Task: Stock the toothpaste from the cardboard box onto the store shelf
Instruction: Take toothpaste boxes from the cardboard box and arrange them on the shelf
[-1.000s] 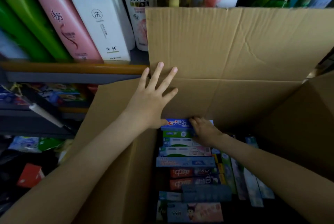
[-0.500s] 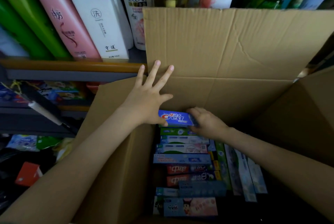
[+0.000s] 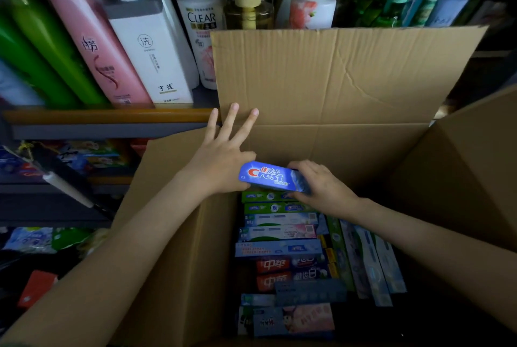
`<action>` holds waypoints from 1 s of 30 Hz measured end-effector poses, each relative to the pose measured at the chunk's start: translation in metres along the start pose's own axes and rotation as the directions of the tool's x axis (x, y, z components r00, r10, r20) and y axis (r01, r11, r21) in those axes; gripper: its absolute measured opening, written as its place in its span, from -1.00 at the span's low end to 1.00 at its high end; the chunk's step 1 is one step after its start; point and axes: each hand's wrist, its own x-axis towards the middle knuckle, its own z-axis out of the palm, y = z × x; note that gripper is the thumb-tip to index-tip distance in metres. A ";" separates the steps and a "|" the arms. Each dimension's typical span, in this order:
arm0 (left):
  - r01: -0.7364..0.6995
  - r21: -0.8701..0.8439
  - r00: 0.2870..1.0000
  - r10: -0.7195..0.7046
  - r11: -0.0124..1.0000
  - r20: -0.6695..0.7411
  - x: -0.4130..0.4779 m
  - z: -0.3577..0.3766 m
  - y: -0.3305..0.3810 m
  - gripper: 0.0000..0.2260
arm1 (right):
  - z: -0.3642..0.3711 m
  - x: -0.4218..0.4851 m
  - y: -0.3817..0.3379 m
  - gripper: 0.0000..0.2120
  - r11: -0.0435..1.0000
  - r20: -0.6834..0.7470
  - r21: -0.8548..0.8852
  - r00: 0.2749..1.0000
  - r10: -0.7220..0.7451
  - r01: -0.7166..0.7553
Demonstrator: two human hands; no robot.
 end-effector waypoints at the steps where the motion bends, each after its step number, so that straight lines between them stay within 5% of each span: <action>1: -0.001 0.004 1.000 0.001 1.000 -0.002 0.000 0.003 -0.001 -0.73 | 0.001 0.000 0.001 -0.47 0.999 0.014 -0.038 1.000 -0.017 0.018; 7: 0.004 0.027 0.999 -0.003 1.000 -0.038 -0.001 0.007 -0.005 -0.75 | 0.009 -0.010 0.014 -0.54 0.975 -0.014 -0.224 1.000 -0.015 0.012; 11: 0.003 0.034 0.999 -0.001 0.999 -0.054 -0.001 0.010 -0.005 -0.74 | 0.035 -0.026 0.022 -0.50 0.962 0.218 -0.271 0.974 0.070 -0.008; 16: 0.014 0.032 0.997 -0.011 0.999 -0.080 0.000 0.013 -0.006 -0.73 | 0.073 -0.041 0.024 -0.30 0.946 0.535 -0.314 0.838 0.108 0.079; 22: 0.022 0.027 0.998 -0.020 0.999 -0.066 -0.001 0.013 -0.006 -0.75 | 0.095 -0.043 0.029 -0.10 0.893 0.501 -0.423 0.861 0.091 0.151; 26: 0.027 0.020 0.998 -0.026 0.999 -0.064 0.000 0.014 -0.006 -0.74 | 0.100 -0.045 0.028 -0.18 0.897 0.480 -0.426 0.870 0.115 0.117; 30: 0.039 0.027 0.998 -0.038 0.999 -0.044 0.001 0.014 -0.005 -0.75 | 0.094 -0.047 0.026 -0.30 0.943 0.598 -0.332 0.771 0.219 -0.011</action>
